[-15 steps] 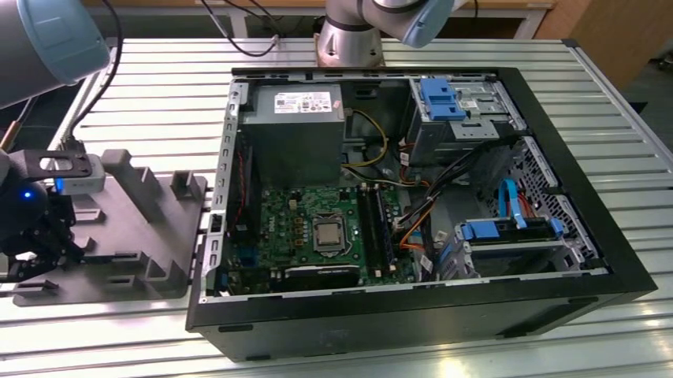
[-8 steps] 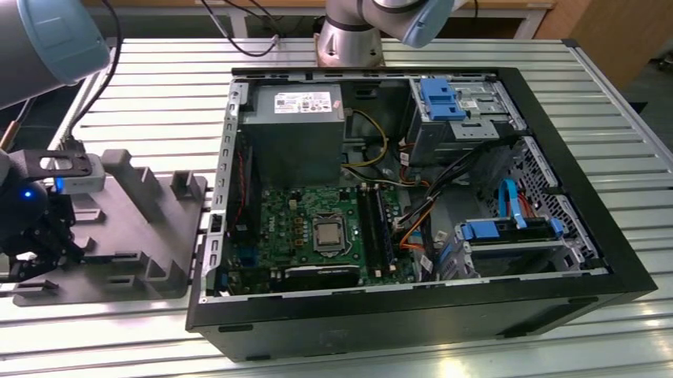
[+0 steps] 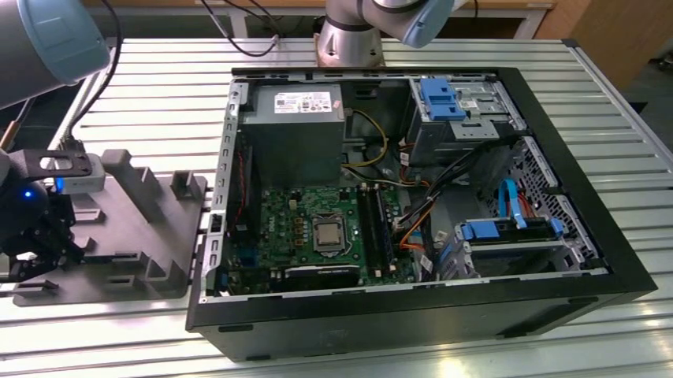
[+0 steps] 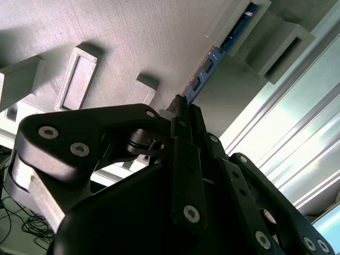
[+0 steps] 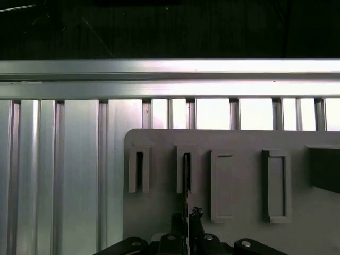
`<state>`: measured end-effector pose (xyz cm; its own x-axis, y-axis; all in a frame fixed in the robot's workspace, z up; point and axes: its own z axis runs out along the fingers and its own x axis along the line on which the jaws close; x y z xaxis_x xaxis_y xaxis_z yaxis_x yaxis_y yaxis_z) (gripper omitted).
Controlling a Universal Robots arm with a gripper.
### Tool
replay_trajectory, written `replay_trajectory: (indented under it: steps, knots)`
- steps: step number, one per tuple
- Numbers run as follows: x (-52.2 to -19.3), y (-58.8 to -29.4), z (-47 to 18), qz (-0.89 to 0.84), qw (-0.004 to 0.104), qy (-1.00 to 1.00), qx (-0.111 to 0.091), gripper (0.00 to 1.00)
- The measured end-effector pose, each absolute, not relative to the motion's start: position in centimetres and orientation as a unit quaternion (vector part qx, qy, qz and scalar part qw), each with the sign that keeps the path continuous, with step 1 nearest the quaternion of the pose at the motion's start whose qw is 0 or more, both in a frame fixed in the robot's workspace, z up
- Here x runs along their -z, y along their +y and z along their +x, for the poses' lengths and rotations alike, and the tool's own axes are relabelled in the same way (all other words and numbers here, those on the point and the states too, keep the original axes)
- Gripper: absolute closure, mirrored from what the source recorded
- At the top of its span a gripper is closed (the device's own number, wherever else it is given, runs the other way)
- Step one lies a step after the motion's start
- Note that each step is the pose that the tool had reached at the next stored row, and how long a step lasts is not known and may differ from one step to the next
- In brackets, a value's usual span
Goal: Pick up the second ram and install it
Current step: 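Pick up the second ram and move it above second insertion slot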
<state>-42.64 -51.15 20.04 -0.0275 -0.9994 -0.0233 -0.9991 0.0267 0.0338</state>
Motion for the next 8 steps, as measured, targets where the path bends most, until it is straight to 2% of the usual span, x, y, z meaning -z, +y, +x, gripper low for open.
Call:
replay_trajectory:
  steps: [3, 4, 8]
  knots:
    - [-20.04, -51.15, -42.64, 0.698, 0.003, -0.716, 0.02, 0.82]
    - [-20.04, -51.15, -42.64, 0.698, 0.003, -0.716, 0.02, 0.89]
    - [-20.04, -51.15, -42.64, 0.698, 0.003, -0.716, 0.02, 0.89]
